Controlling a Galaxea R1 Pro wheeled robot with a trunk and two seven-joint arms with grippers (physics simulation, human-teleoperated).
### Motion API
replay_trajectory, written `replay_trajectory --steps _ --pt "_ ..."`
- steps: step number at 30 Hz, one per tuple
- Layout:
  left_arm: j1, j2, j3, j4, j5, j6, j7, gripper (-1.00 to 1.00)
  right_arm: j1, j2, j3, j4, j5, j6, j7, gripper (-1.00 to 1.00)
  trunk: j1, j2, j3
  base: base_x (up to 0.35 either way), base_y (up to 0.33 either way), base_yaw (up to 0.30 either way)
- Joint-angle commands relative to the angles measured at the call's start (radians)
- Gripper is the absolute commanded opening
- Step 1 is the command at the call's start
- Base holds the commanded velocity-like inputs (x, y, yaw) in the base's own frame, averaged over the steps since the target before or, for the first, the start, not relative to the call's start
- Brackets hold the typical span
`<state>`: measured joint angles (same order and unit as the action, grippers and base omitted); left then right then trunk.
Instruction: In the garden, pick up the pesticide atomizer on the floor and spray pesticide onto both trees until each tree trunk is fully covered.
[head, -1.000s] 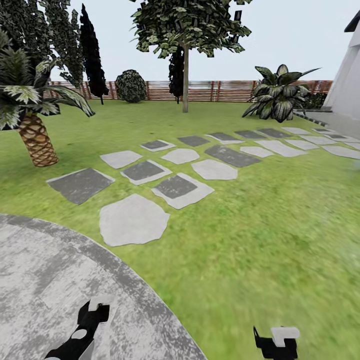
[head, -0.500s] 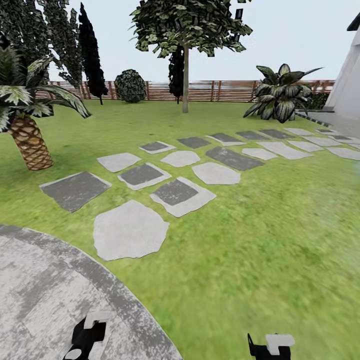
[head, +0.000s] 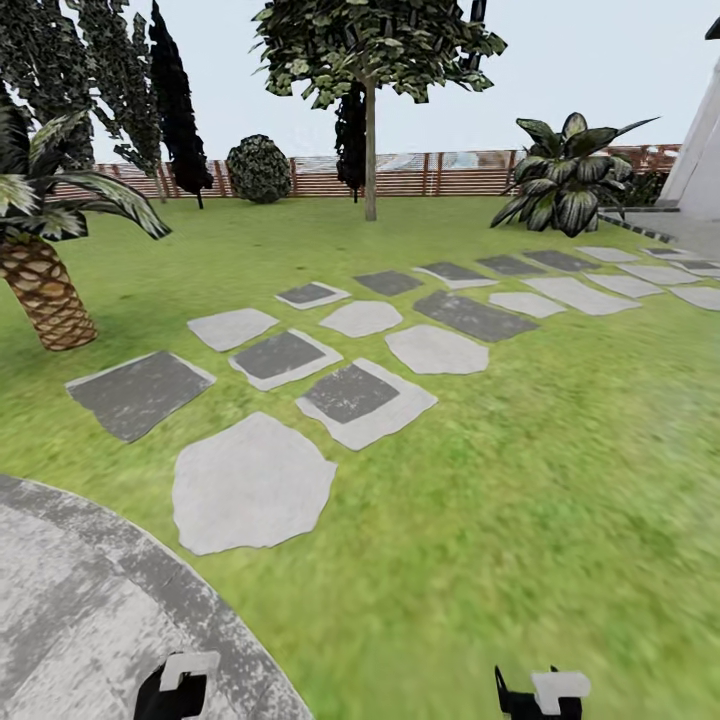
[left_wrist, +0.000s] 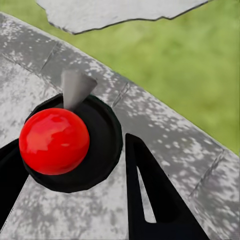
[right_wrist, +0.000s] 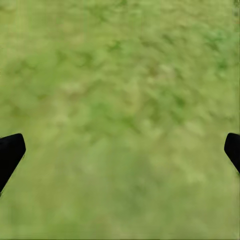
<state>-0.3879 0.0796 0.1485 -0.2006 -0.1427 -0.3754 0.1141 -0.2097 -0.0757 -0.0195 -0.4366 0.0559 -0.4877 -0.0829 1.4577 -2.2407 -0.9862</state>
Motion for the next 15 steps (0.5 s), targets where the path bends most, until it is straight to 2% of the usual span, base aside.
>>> replay_trajectory --steps 1,7,15 --pt "0.0 -0.001 0.005 0.001 -0.011 -0.005 0.004 -1.0 0.0 0.0 -0.001 0.001 0.007 -0.005 -0.004 1.0 0.0 0.0 -0.001 0.339 0.0 0.0" --pt "0.001 -0.001 0.005 0.001 -0.011 -0.005 0.004 -1.0 0.0 0.001 0.001 0.021 0.008 -0.008 -0.004 1.0 0.0 0.0 -0.001 0.339 0.006 0.0" --pt "0.001 -0.001 0.005 0.0 -0.011 -0.004 0.004 -1.0 -0.001 0.001 0.001 0.028 0.007 -0.009 -0.004 1.0 0.0 0.0 -0.001 0.339 0.086 0.0"
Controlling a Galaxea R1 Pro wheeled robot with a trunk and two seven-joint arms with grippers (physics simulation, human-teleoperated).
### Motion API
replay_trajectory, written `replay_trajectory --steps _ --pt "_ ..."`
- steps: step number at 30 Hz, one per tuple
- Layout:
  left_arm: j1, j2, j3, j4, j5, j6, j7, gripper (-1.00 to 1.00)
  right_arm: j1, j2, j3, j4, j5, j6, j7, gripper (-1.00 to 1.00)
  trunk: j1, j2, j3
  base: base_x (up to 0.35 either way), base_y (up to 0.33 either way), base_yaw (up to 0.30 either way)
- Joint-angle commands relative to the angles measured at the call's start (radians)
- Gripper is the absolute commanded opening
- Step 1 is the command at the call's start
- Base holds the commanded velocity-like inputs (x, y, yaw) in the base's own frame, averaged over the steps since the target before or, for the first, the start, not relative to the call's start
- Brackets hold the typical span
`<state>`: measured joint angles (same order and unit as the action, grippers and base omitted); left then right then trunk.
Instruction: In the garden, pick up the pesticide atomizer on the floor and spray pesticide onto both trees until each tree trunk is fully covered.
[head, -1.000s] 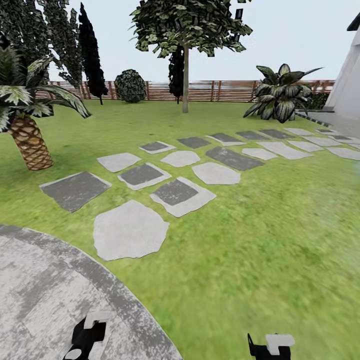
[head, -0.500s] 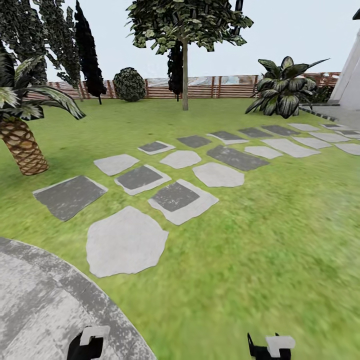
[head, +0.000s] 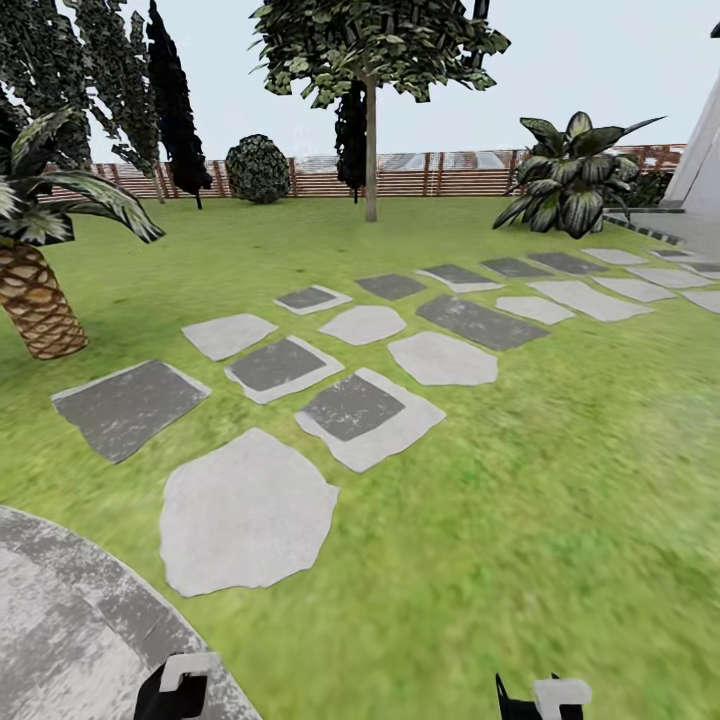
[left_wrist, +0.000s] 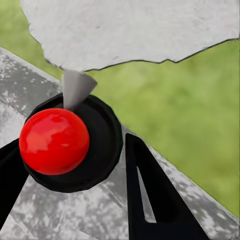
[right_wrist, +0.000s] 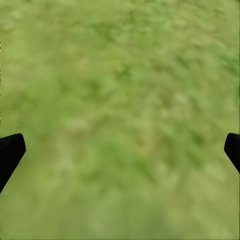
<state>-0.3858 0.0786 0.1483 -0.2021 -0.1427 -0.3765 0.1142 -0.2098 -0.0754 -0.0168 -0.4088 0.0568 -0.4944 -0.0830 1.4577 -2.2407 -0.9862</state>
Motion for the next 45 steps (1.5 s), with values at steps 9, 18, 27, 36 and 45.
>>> replay_trajectory --steps 9,18,27,36,45 --pt "-0.001 0.0 0.005 0.001 -0.011 -0.002 0.004 -1.0 0.0 0.0 -0.002 0.001 0.006 -0.003 -0.004 1.0 0.0 0.0 -0.001 0.339 0.09 0.0" --pt "-0.001 0.0 0.005 0.001 -0.011 -0.002 0.004 -1.0 0.0 0.0 -0.002 0.001 0.006 -0.003 -0.004 1.0 0.0 0.0 -0.001 0.339 0.013 0.0" --pt "-0.001 -0.002 0.005 0.002 -0.011 -0.003 0.004 -1.0 0.0 0.0 -0.002 0.001 0.006 -0.003 -0.004 1.0 0.0 0.0 -0.001 0.339 0.0 0.0" --pt "-0.001 -0.002 0.005 0.002 -0.011 -0.002 0.004 -1.0 -0.001 0.0 -0.002 0.001 0.007 -0.003 -0.004 1.0 0.0 0.0 -0.001 0.339 0.0 0.0" --pt "-0.001 -0.002 0.005 0.003 -0.011 -0.003 0.004 -1.0 0.0 0.0 -0.001 0.001 0.007 -0.003 -0.004 1.0 0.0 0.0 -0.001 0.339 0.0 0.0"
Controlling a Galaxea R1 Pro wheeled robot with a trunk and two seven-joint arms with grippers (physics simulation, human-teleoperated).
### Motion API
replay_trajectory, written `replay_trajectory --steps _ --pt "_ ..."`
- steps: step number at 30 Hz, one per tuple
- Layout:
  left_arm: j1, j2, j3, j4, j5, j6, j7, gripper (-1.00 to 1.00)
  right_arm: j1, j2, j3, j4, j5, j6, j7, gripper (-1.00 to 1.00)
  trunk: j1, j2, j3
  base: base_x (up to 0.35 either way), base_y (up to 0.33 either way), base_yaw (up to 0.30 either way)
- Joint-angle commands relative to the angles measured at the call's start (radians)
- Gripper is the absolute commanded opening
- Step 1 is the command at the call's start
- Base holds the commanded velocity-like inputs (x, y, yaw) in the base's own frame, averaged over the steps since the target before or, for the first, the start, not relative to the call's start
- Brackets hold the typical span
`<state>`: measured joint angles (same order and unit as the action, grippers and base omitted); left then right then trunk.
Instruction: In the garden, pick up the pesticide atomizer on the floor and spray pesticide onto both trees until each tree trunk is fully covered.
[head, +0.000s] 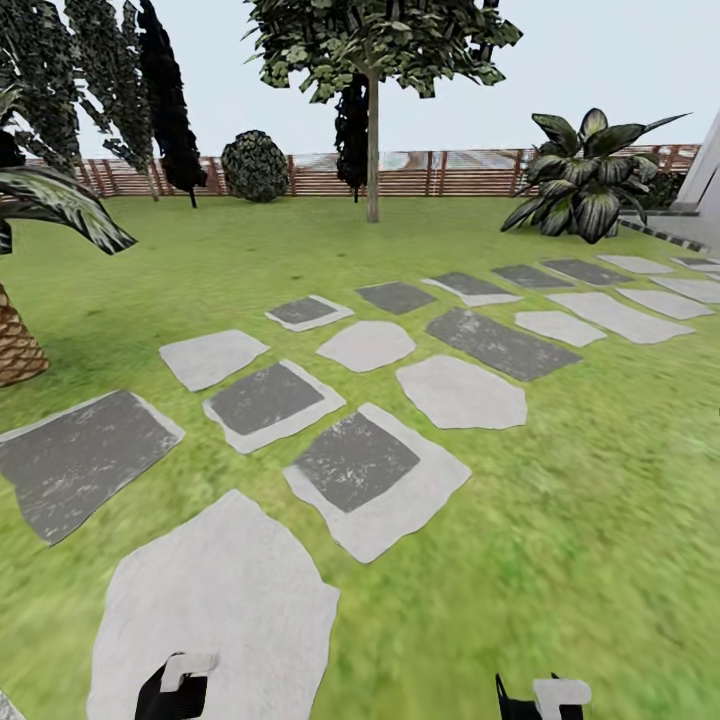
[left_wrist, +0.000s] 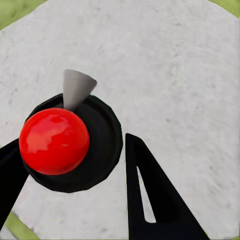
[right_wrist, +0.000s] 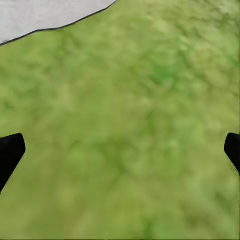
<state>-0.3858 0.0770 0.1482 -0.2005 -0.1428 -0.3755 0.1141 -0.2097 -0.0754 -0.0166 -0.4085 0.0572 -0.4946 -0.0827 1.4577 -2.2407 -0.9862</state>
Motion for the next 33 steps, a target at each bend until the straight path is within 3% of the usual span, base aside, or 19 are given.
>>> replay_trajectory --steps 1,33 --pt "-0.001 0.0 0.005 0.001 -0.011 -0.003 0.004 -1.0 0.0 0.0 -0.002 0.001 0.006 -0.002 -0.004 1.0 0.0 0.0 -0.001 0.339 0.0 0.0" --pt "-0.001 -0.002 0.005 0.001 -0.011 -0.003 0.004 -1.0 0.0 0.0 0.0 0.002 0.007 -0.002 -0.003 1.0 0.0 0.0 -0.001 0.339 0.0 0.0"
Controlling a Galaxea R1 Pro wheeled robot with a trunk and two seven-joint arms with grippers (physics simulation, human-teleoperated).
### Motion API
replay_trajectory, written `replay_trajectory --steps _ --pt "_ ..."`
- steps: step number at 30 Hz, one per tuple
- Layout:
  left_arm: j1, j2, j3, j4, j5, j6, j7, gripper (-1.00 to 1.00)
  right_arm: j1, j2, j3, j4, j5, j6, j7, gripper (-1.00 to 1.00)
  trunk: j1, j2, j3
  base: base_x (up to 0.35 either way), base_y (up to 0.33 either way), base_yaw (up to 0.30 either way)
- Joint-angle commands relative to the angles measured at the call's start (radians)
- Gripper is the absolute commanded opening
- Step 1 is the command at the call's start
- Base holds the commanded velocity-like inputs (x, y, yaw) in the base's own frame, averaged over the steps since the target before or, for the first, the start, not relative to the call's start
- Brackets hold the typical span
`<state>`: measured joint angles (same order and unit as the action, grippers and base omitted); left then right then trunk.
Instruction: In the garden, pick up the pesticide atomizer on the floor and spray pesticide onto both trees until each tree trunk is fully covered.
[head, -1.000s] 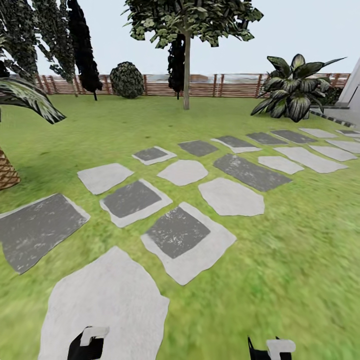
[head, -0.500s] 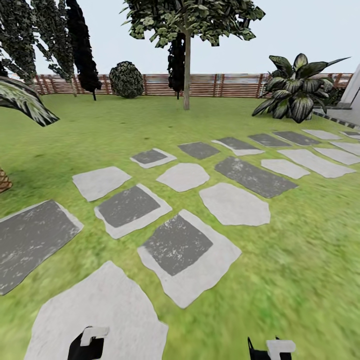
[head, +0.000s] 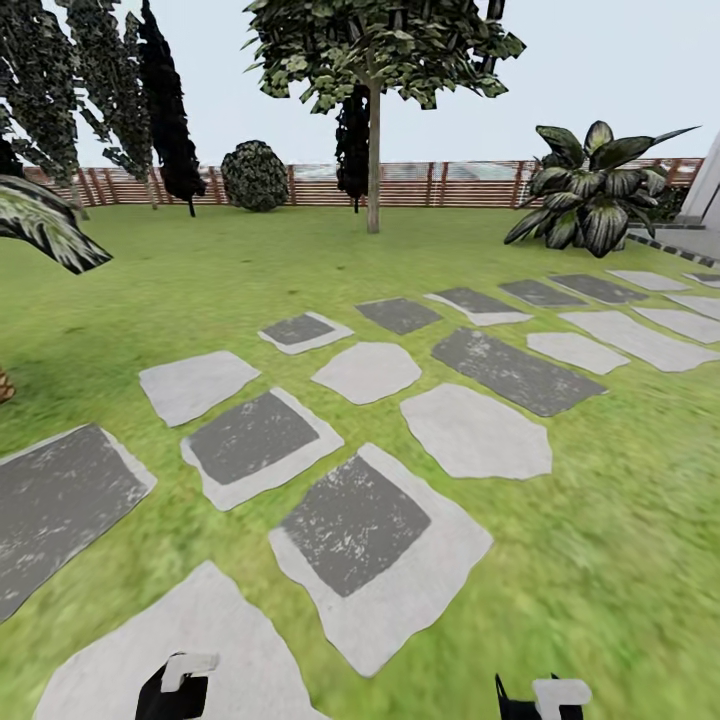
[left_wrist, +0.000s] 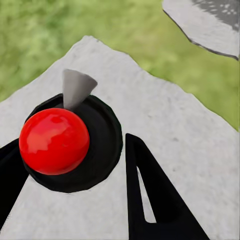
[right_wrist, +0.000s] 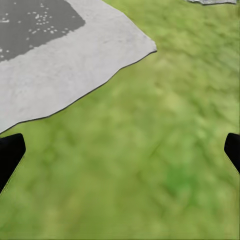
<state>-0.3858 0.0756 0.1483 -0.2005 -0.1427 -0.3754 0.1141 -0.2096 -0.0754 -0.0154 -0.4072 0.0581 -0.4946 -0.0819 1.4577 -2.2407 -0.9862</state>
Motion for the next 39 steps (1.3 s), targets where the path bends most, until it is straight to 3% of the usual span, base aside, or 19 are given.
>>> replay_trajectory --steps 1,39 --pt "-0.001 0.0 0.005 0.001 -0.011 -0.003 0.004 -1.0 -0.001 0.0 -0.001 0.001 0.006 -0.002 -0.004 1.0 0.0 0.0 -0.001 0.339 0.0 0.0" --pt "-0.001 0.0 0.005 0.001 -0.011 -0.004 0.004 -1.0 -0.001 0.0 -0.001 0.001 0.006 -0.002 -0.004 1.0 0.0 0.0 -0.001 0.339 0.0 0.0"
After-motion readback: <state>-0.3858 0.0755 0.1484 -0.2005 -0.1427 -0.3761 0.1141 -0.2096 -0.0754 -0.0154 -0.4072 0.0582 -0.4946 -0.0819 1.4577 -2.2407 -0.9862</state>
